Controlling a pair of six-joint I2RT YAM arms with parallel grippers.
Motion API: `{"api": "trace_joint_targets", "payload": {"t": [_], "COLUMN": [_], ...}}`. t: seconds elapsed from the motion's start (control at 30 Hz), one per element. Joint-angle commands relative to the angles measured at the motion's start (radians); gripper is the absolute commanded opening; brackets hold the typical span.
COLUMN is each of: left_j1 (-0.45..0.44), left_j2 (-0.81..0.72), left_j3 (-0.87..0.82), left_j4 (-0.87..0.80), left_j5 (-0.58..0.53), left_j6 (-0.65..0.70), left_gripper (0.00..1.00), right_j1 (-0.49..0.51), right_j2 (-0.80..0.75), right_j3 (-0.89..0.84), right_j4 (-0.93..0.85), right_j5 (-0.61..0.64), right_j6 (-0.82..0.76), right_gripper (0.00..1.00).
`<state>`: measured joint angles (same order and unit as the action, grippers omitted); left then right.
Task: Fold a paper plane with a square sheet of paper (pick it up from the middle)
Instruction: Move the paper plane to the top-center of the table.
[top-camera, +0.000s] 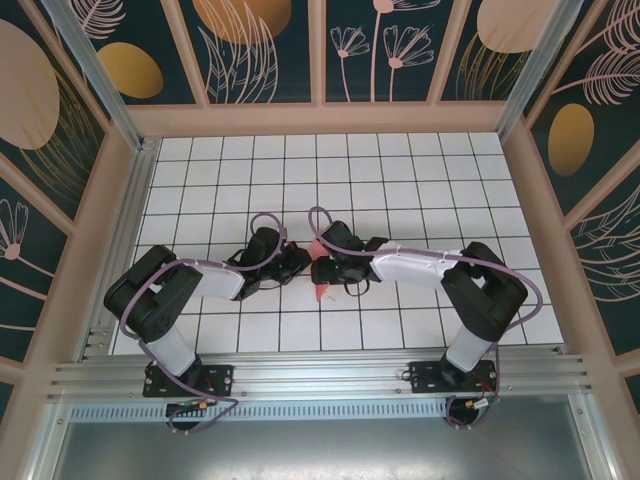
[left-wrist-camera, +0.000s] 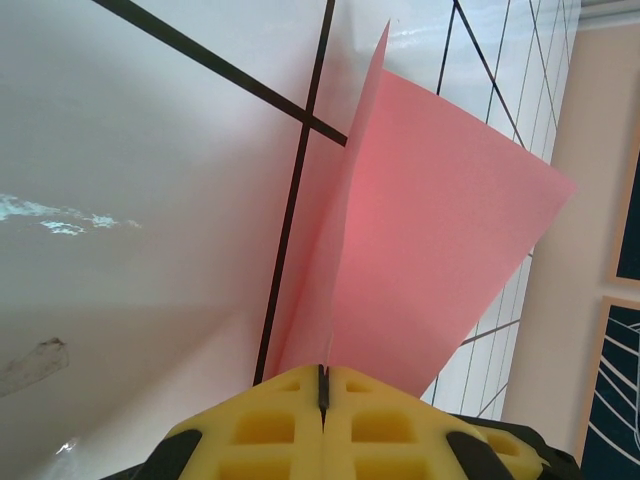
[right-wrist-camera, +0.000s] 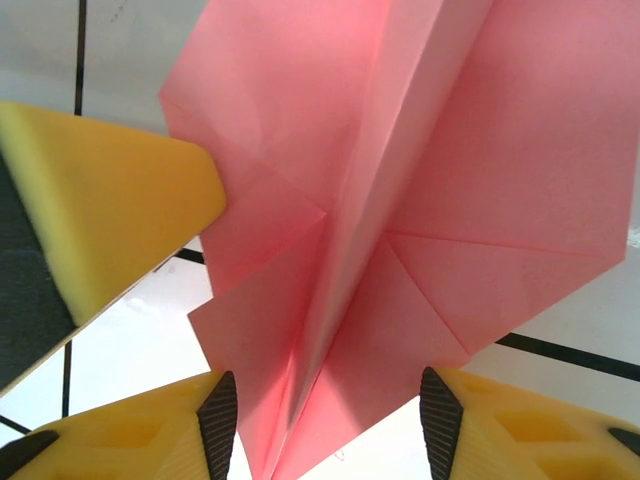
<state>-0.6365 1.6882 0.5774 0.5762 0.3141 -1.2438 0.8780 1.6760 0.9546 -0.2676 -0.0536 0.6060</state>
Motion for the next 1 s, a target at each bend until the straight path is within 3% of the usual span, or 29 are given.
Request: {"api": "trace_joint_targets", "payload": {"t": [0.0, 0.47, 0.73, 0.97], "left_j1": [0.004, 0.004, 0.004, 0.003], "left_j2": [0.003, 0.007, 0.007, 0.012], "left_j3": [-0.010, -0.020, -0.027, -0.025], "left_j4": [0.022, 0.044, 0.060, 0.065], "left_j5": [0.000, -0.004, -0.004, 0.004], "left_j6": [-0.015, -0.049, -0.056, -0.054], "left_gripper": [0.00, 0.00, 0.00, 0.00], "right_j1": [0.021, 0.060, 0.069, 0.075], "right_j2": [-0.043, -0.040, -0.033, -0.010], "right_j3": [-0.011, 0.005, 0.025, 0.046], "right_j4": [0.017, -0.054, -0.059, -0.058], "right_j5": [-0.003, 0.157, 0.194, 0.190], "right_j6": [-0.023, 0.117, 0.136, 0.125], "right_gripper": [0.57, 0.63, 0.49, 0.45]}}
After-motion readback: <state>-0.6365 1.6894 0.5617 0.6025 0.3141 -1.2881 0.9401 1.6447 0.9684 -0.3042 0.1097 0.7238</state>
